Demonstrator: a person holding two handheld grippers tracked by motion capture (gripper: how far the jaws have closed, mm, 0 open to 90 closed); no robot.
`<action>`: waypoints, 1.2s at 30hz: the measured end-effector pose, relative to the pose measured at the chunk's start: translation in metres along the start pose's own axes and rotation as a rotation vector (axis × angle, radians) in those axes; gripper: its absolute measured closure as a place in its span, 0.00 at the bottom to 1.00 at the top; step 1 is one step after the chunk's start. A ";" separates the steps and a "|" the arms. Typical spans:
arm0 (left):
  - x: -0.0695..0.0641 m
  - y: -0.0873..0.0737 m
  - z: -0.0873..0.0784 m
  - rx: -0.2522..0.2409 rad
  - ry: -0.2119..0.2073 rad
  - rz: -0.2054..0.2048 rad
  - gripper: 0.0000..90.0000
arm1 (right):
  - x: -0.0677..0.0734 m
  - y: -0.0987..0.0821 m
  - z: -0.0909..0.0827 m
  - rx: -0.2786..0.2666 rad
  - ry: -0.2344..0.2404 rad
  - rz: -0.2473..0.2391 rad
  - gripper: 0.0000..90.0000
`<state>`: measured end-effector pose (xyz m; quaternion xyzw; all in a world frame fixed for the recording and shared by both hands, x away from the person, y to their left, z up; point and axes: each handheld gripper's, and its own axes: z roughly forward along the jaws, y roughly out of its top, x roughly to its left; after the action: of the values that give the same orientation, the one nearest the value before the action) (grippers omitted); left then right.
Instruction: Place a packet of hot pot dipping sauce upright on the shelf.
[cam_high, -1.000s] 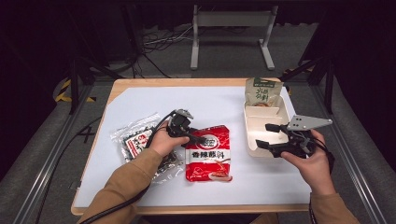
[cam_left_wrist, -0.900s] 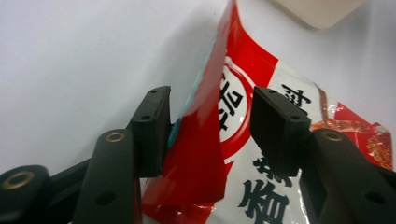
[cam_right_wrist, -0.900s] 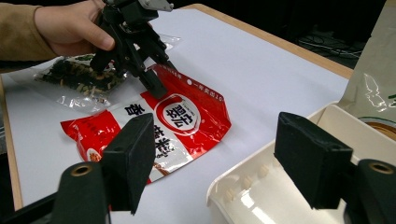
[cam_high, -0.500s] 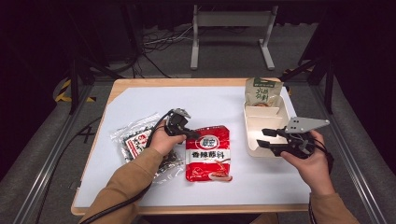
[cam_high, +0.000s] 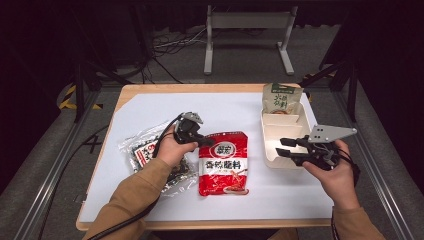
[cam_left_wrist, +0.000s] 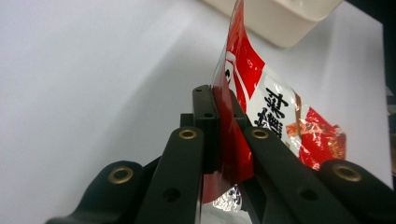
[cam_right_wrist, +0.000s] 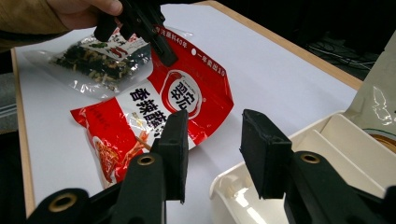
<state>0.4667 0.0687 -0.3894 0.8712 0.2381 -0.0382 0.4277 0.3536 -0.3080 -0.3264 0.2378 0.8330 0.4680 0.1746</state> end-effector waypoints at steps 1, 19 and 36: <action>-0.002 0.001 -0.003 -0.006 -0.004 0.004 0.99 | 0.000 0.000 -0.001 -0.005 -0.001 0.002 0.68; -0.053 0.018 -0.051 -0.105 -0.065 0.140 0.99 | 0.009 0.008 -0.004 -0.038 0.022 -0.017 0.63; -0.092 0.017 -0.068 -0.138 -0.062 0.256 1.00 | 0.019 0.015 -0.009 0.006 0.124 -0.049 0.76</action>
<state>0.3836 0.0766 -0.3099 0.8614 0.1137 0.0065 0.4951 0.3368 -0.2967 -0.3103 0.1883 0.8493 0.4749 0.1333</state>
